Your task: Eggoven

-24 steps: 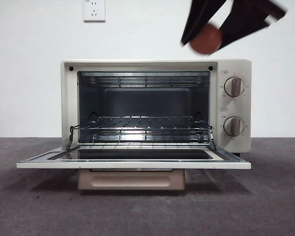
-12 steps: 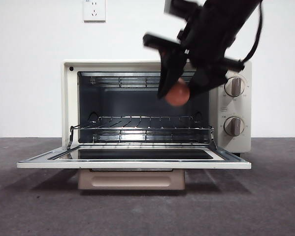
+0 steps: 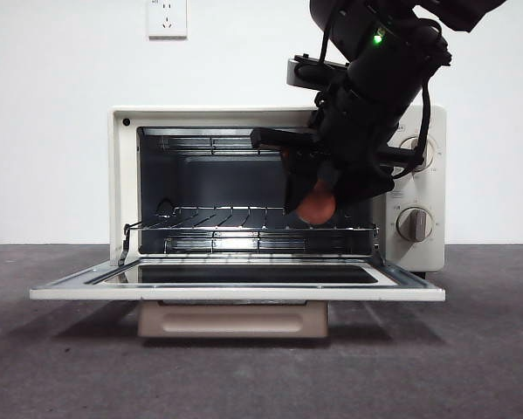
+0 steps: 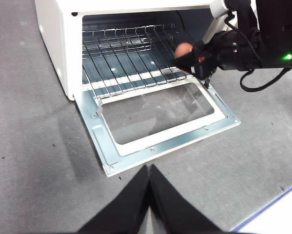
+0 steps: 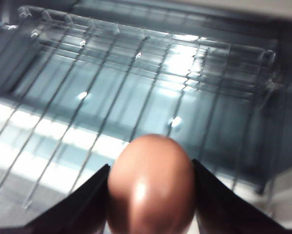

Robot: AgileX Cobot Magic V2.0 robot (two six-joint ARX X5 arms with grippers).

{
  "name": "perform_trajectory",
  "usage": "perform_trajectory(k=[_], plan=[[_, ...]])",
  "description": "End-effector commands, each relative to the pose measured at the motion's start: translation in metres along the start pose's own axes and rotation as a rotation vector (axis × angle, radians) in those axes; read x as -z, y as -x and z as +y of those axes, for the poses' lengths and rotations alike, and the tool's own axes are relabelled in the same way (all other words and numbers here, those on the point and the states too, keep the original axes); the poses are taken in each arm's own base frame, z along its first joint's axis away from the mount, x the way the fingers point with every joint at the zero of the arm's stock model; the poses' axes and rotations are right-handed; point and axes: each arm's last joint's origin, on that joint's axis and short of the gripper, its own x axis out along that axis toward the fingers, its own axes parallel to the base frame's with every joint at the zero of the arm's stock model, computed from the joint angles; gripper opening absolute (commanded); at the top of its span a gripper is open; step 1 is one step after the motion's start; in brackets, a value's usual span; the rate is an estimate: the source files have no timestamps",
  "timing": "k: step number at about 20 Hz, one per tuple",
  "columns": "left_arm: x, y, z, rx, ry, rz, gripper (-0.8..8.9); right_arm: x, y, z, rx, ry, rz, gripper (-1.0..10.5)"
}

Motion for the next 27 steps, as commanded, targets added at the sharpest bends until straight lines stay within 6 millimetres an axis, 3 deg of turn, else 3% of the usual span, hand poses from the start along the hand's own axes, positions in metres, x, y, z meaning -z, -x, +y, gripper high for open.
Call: perform_trajectory(k=[1, 5, 10, 20, 27], plan=[[-0.003, 0.001, -0.001, 0.004, -0.002, -0.016, 0.06, 0.004, -0.008, 0.002, 0.009, -0.001, 0.021, 0.0], [-0.003, 0.001, -0.001, 0.005, -0.002, -0.017, 0.06, 0.005, -0.008, 0.002, 0.040, 0.002, 0.021, 0.1], [-0.004, 0.001, -0.001, 0.005, -0.003, -0.023, 0.06, 0.007, -0.008, 0.001, 0.042, 0.007, 0.044, 2.8], [-0.004, 0.001, -0.001, 0.005, -0.003, -0.022, 0.06, 0.000, 0.001, 0.004, 0.028, 0.000, 0.021, 3.4], [-0.004, 0.000, -0.001, 0.005, -0.004, -0.022, 0.06, -0.015, 0.034, 0.003, 0.013, -0.019, -0.016, 3.5]])
